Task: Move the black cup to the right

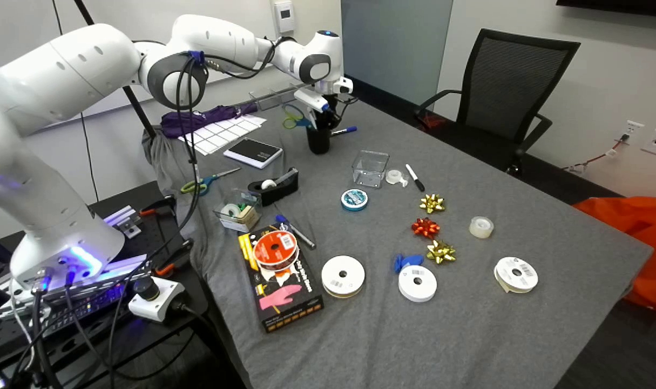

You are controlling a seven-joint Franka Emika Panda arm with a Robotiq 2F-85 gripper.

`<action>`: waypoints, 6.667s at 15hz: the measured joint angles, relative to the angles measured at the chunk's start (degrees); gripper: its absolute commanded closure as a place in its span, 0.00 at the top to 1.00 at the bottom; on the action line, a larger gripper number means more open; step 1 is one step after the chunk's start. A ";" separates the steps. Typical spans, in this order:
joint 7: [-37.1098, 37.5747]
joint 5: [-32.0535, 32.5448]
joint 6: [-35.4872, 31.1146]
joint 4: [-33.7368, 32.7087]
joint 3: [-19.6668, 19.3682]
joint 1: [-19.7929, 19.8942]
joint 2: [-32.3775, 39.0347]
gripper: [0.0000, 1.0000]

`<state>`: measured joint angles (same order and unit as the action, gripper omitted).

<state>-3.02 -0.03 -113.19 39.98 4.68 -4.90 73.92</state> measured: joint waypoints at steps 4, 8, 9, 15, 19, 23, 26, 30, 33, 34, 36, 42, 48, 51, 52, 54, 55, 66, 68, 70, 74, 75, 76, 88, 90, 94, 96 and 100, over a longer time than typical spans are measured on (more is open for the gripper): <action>0.05 1.15 0.11 -0.25 -0.22 -0.03 -0.01 0.05; 0.40 1.79 0.45 -0.31 -0.22 -0.09 -0.03 0.05; 0.62 1.95 0.54 -0.31 -0.22 -0.12 -0.03 0.05; 2.94 3.04 2.02 -0.32 -0.49 -0.29 -0.18 0.05; 2.71 3.17 3.34 -0.27 -0.62 -0.10 -0.88 0.05; 2.59 3.17 4.87 -0.17 -0.62 0.16 -2.21 0.05; 2.59 3.17 5.81 -0.14 -0.64 0.33 -2.87 0.05; 3.22 3.20 5.82 -0.12 -1.41 0.35 -2.83 0.05; 4.98 3.66 5.80 -0.02 -2.71 0.31 -2.02 0.05; 5.62 3.89 5.63 -0.03 -3.11 0.30 -1.49 0.05; 6.90 4.07 5.46 -0.05 -3.68 0.26 -0.67 0.05; 8.46 4.22 5.46 -0.03 -4.25 0.04 -0.26 0.60; 8.47 4.30 4.92 -0.02 -4.79 0.05 0.59 0.98; 8.94 4.12 4.55 0.00 -4.79 0.05 0.60 1.00; 9.54 3.89 4.08 0.05 -4.79 0.06 0.61 1.00; 11.22 2.99 2.76 0.36 -4.63 0.11 0.61 0.74; 12.02 2.46 2.17 0.56 -4.53 0.14 0.61 0.67; 15.28 -0.69 0.06 1.15 -4.49 0.78 0.60 0.03; 15.28 -0.71 0.06 1.17 -4.49 0.80 0.59 0.05; 15.28 -0.71 0.06 1.17 -4.49 0.80 0.59 0.05; 15.27 -0.71 0.07 1.19 -4.46 0.79 0.57 0.05; 15.15 -0.71 0.09 1.23 -4.41 0.76 0.53 0.05; 14.96 -0.71 0.09 1.28 -4.31 0.73 0.49 0.05; 4.53 1.05 2.24 2.87 -4.44 1.30 -2.34 0.05; 0.88 2.06 4.27 4.02 -4.55 1.80 -3.61 0.05; -6.82 3.92 5.04 7.77 -4.64 3.12 -6.70 0.05; -11.14 4.02 2.40 10.87 -4.63 4.06 -8.51 0.05; -19.98 4.03 -5.34 19.80 -4.59 6.26 -12.40 0.05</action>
<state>-23.00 4.01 -118.53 59.78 0.09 1.35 61.52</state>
